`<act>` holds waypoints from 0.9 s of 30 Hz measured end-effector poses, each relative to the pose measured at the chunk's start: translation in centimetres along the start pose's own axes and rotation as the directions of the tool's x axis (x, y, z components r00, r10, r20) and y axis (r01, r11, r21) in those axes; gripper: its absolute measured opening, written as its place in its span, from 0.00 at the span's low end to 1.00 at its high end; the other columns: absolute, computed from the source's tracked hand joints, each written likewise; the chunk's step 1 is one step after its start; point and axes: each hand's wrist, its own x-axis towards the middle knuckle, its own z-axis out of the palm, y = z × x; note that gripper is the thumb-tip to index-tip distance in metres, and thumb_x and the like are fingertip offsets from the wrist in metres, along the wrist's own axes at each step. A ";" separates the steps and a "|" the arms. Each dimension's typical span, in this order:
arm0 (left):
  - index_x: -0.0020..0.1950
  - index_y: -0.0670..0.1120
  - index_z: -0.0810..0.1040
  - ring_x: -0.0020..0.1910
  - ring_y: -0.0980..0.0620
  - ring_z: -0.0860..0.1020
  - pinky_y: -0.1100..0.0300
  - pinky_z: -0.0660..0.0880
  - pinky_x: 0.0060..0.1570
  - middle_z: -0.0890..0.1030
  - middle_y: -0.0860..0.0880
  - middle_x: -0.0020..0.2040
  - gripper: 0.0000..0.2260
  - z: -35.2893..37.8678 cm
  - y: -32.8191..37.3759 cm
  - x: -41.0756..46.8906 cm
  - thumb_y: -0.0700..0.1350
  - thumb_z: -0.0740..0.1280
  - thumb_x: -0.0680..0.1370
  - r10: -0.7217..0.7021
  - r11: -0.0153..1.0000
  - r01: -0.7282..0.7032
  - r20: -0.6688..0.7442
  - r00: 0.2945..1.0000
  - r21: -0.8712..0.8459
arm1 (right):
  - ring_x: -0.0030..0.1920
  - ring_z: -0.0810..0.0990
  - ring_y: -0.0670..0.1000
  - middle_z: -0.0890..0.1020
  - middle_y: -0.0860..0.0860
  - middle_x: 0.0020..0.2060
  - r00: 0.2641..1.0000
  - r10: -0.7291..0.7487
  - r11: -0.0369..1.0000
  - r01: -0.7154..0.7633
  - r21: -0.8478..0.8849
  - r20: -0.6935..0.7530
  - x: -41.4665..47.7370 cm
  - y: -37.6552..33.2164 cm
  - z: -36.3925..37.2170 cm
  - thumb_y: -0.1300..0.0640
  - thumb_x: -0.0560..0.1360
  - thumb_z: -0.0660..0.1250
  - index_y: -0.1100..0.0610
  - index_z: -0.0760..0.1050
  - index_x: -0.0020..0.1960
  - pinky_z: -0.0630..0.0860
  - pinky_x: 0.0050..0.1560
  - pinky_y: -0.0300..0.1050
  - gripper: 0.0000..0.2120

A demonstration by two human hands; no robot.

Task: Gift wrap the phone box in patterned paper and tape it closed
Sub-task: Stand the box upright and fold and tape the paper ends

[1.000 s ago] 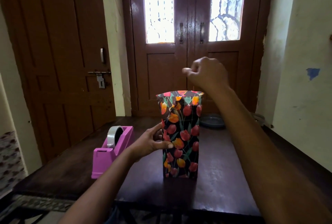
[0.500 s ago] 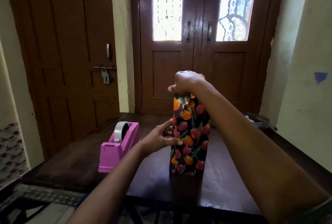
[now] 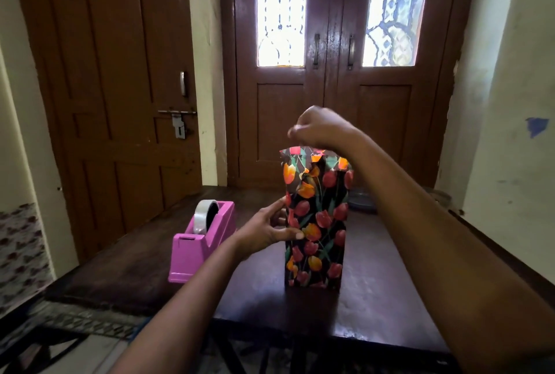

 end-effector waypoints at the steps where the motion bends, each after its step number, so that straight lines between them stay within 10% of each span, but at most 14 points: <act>1: 0.68 0.62 0.63 0.61 0.56 0.73 0.65 0.74 0.50 0.75 0.52 0.62 0.30 0.1 0.0 -0.1 0.43 0.72 0.72 0.001 1.000 -0.001 -0.003 1.000 -0.003 | 0.34 0.72 0.50 0.76 0.53 0.35 0.998 -0.001 0.998 0.006 0.069 -0.064 0.0 0.1 -0.7 0.53 0.77 0.61 0.65 0.79 0.45 0.69 0.41 0.42 0.16; 7: 0.68 0.63 0.63 0.61 0.57 0.73 0.66 0.73 0.49 0.74 0.53 0.62 0.30 0.3 0.3 -0.4 0.44 0.72 0.72 0.003 1.000 -0.003 -0.013 1.000 0.009 | 0.41 0.79 0.50 0.81 0.50 0.38 0.997 -0.075 0.997 0.073 -0.037 -0.037 -0.7 -0.6 -3.1 0.44 0.74 0.65 0.61 0.80 0.43 0.76 0.44 0.45 0.19; 12: 0.62 0.65 0.64 0.54 0.62 0.74 0.73 0.73 0.41 0.75 0.57 0.56 0.27 0.4 0.5 -0.7 0.41 0.71 0.73 -0.001 1.000 0.002 -0.037 0.999 0.029 | 0.47 0.79 0.49 0.81 0.49 0.45 0.999 -0.038 0.992 0.036 -0.124 -0.020 -1.3 -0.2 0.7 0.52 0.71 0.69 0.50 0.79 0.41 0.74 0.42 0.44 0.03; 19: 0.64 0.66 0.64 0.59 0.58 0.74 0.71 0.73 0.44 0.76 0.53 0.60 0.29 0.6 0.5 -0.5 0.44 0.73 0.72 -0.014 1.000 0.015 -0.048 0.999 0.016 | 0.42 0.77 0.51 0.80 0.52 0.42 0.996 -0.083 0.991 0.084 -0.102 0.008 -1.6 0.1 1.2 0.49 0.74 0.64 0.55 0.70 0.31 0.72 0.40 0.46 0.16; 27: 0.68 0.65 0.63 0.62 0.54 0.73 0.66 0.74 0.50 0.76 0.51 0.62 0.32 0.7 0.4 0.3 0.45 0.74 0.71 -0.017 0.999 0.019 -0.040 0.999 0.038 | 0.37 0.72 0.51 0.74 0.54 0.34 0.999 0.039 0.954 -0.033 0.299 -0.012 -2.3 2.3 2.4 0.53 0.76 0.57 0.60 0.71 0.36 0.71 0.43 0.47 0.14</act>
